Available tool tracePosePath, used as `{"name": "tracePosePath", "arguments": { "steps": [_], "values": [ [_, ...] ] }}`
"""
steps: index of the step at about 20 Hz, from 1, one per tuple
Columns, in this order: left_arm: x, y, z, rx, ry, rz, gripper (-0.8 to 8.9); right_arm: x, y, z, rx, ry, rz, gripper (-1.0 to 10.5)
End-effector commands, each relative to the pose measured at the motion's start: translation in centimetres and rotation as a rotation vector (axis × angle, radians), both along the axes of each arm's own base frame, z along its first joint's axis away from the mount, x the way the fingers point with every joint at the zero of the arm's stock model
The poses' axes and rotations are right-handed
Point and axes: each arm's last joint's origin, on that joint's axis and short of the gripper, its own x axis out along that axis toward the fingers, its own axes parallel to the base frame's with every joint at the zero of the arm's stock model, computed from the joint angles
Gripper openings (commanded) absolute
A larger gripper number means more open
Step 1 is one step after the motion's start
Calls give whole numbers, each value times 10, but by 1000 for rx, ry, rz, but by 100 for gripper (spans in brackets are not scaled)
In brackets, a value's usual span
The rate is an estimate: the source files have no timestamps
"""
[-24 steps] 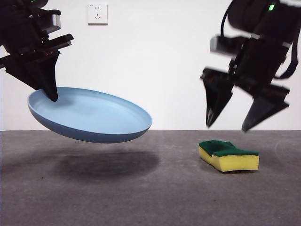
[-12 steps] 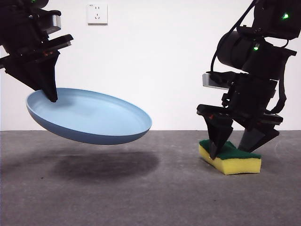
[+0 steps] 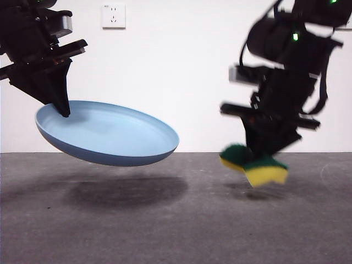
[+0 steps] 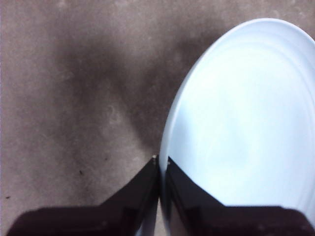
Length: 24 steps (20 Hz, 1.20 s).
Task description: Pick up the plate,pick up the cloth,clean the plate with the cloth
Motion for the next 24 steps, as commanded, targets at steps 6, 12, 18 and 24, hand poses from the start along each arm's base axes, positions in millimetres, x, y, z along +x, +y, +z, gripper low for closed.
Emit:
{"name": "tracePosePath", "arguments": {
  "steps": [6, 12, 18, 24],
  "values": [
    [-3, -19, 0, -2, -17, -68, -8, -49, 35, 69, 187, -183, 93, -12],
    [-19, -59, 0, -20, -3, -185, -8, -65, 63, 73, 251, -218, 158, -12],
    [-34, -85, 0, -29, 2, -267, -8, -51, 76, 41, 193, -161, 110, -12],
    [-31, -85, 1, -36, -19, -257, -8, -68, 107, 34, 277, -127, 249, -12]
  ]
}}
